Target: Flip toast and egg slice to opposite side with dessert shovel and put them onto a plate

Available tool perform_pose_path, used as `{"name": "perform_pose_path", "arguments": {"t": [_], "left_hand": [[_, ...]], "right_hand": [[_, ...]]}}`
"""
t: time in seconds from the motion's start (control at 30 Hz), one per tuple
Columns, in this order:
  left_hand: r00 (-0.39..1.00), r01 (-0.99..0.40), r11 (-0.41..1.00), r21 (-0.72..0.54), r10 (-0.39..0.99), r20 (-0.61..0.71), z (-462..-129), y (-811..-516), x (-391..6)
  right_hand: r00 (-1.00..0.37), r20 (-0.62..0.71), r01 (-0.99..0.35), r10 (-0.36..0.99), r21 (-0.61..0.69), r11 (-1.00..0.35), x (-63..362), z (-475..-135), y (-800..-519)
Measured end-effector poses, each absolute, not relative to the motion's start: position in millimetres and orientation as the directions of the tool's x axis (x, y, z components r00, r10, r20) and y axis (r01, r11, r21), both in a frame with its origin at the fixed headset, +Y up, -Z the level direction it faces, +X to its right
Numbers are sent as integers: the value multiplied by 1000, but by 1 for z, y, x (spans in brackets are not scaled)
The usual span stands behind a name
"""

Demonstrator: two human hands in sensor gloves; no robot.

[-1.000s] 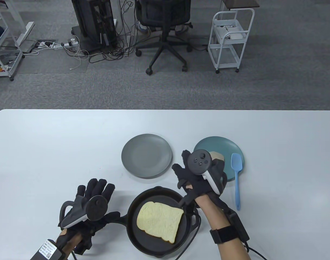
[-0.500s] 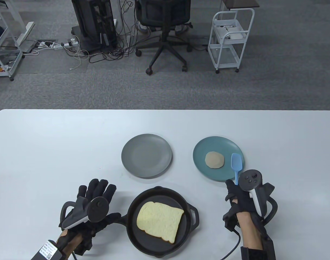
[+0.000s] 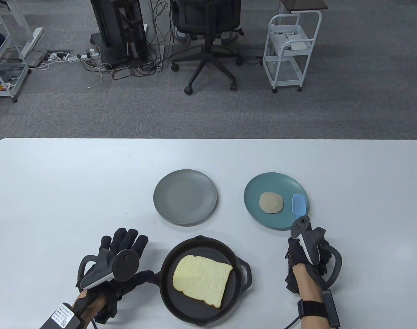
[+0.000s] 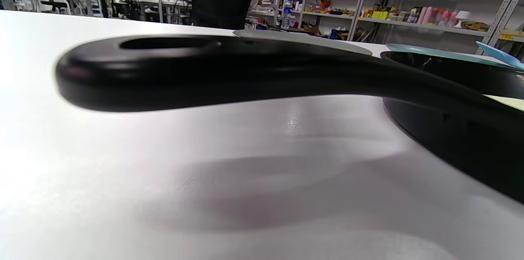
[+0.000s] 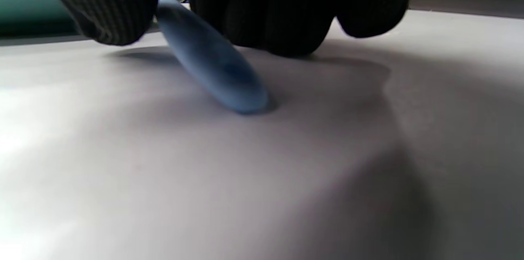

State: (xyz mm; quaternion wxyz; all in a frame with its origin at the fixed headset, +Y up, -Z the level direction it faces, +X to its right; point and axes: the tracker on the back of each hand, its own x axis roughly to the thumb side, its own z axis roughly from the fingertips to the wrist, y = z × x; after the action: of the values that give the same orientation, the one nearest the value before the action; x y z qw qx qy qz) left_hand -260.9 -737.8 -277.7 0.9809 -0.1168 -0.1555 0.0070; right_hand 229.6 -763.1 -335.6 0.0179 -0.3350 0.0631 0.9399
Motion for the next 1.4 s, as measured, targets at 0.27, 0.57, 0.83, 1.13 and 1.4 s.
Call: {"name": "perform_pose_path", "arguments": {"t": [0.27, 0.57, 0.83, 1.13, 1.4], "left_hand": [[952, 32, 973, -229, 40, 303, -276, -738, -261], [951, 36, 971, -238, 40, 308, -276, -737, -259], [948, 43, 970, -239, 36, 317, -275, -737, -257], [939, 10, 974, -226, 68, 338, -274, -735, -256], [913, 93, 934, -346, 59, 404, -271, -747, -243]], "right_hand": [[-763, -646, -89, 23, 70, -994, 234, -334, -763], [-770, -587, -226, 248, -113, -968, 241, -315, -737], [-845, -364, -309, 391, -263, -914, 217, -287, -696], [-818, -107, -509, 565, -321, -799, 178, -262, -661], [-838, -17, -516, 545, -301, -802, 163, -257, -665]]}}
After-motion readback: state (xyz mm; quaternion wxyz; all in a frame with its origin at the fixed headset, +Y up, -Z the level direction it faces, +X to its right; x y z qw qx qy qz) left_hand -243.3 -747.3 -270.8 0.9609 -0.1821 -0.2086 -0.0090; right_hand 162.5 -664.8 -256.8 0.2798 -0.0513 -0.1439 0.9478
